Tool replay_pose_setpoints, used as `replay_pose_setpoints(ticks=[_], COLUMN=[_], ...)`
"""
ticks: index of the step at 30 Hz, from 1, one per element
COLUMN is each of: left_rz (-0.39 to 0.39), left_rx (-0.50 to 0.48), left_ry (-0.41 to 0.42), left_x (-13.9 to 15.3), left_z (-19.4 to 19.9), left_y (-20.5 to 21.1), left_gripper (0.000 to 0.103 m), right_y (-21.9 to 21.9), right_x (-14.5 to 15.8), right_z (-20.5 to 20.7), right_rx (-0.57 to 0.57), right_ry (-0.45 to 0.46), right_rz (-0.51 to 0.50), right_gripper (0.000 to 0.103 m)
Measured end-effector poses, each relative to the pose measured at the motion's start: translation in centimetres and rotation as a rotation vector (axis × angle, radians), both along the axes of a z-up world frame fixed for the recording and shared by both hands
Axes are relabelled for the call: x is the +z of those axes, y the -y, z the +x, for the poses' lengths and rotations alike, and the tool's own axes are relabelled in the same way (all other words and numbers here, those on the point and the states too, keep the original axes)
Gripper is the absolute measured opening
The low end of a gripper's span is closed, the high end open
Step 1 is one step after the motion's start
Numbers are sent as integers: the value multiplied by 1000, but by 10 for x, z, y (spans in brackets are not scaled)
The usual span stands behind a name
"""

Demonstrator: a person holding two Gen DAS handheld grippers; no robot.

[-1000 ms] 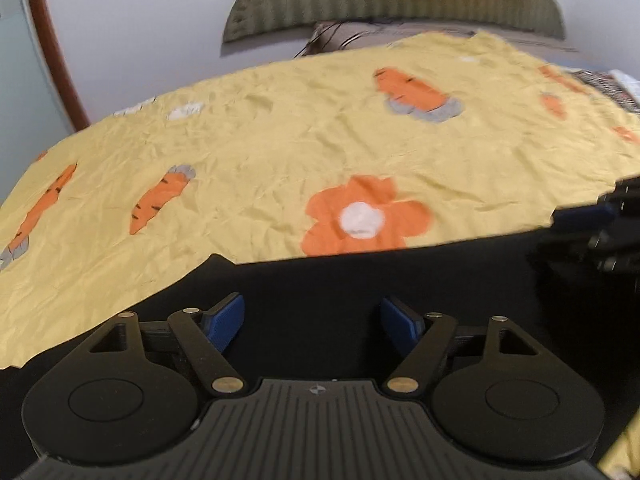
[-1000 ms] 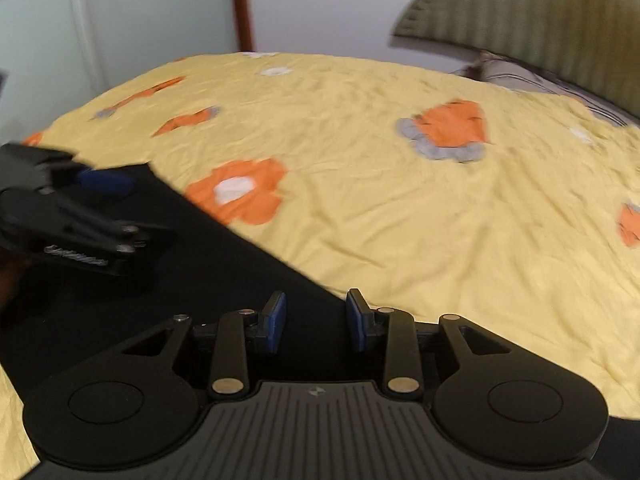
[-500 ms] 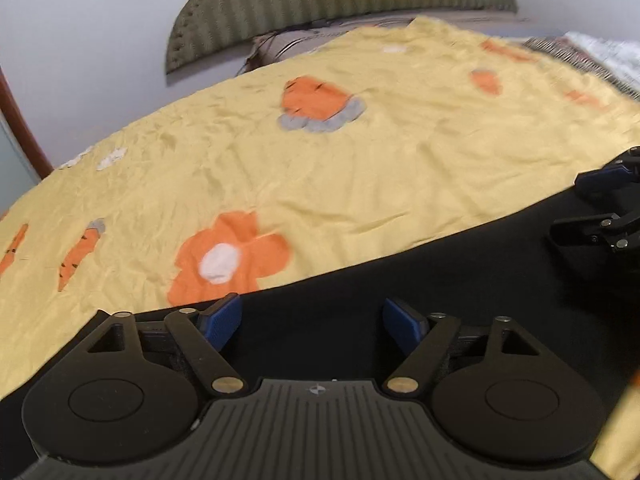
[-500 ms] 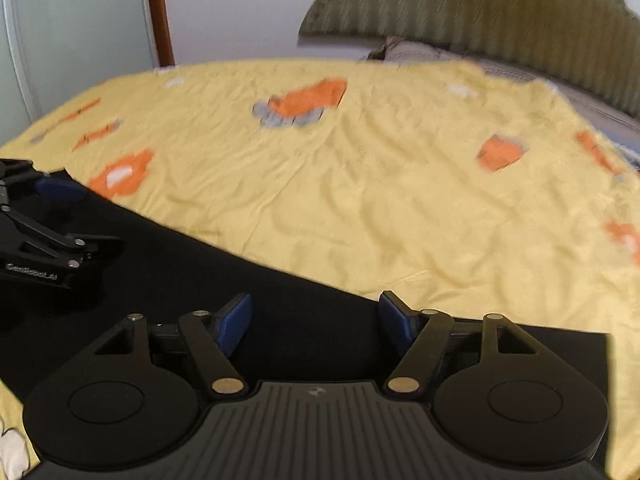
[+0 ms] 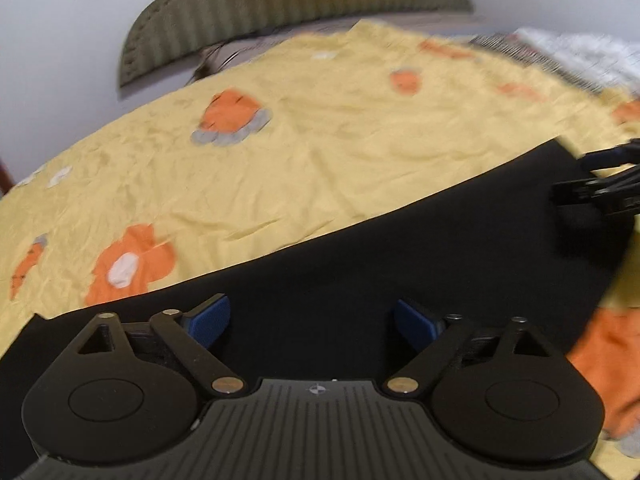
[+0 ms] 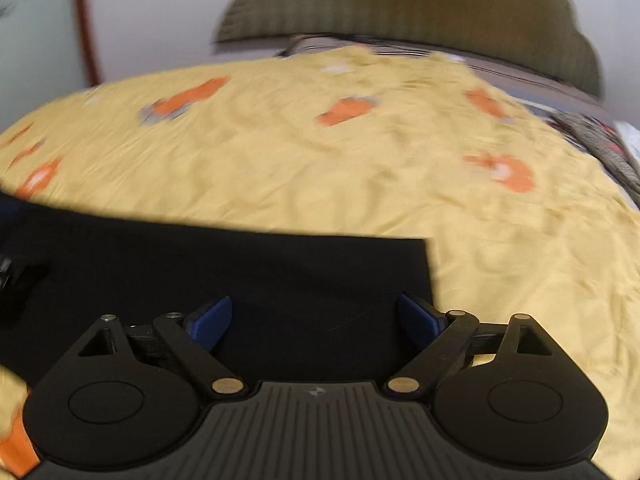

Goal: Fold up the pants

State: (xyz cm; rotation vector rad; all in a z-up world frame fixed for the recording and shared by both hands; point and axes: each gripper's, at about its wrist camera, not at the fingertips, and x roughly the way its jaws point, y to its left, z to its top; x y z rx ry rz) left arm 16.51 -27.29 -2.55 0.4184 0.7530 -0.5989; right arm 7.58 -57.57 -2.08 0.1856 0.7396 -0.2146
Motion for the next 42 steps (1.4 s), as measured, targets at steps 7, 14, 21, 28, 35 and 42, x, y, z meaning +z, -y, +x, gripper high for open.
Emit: replay_pose_setpoints(ticks=[7,14,21,28,35,42], left_rz=[107,37,22,22,-31,-300], left_rx=[-166,-119,-63,-64,-50,-67], left_ry=[135,135,40,41,5,-272], left_x=[-19,-6,-15,-16,-9,21], left_z=[-43,-47,-36,-38,-31,2], left_y=[19,14,11,11,8,16], left_gripper=[99,99,99,100,98,97], right_y=[-19,20,24,25,41,-4], right_x=[-16,3,-44,-51,-59,-17], right_z=[-37,-129,-142,-134,-118,-98], right_rx=[67,-319,-296,-359,-454,-295], right_ry=[-29,304,413,383,366,305], right_rz=[-73,197,775,747,700,303], right_gripper=[100,100,84,81,22,11])
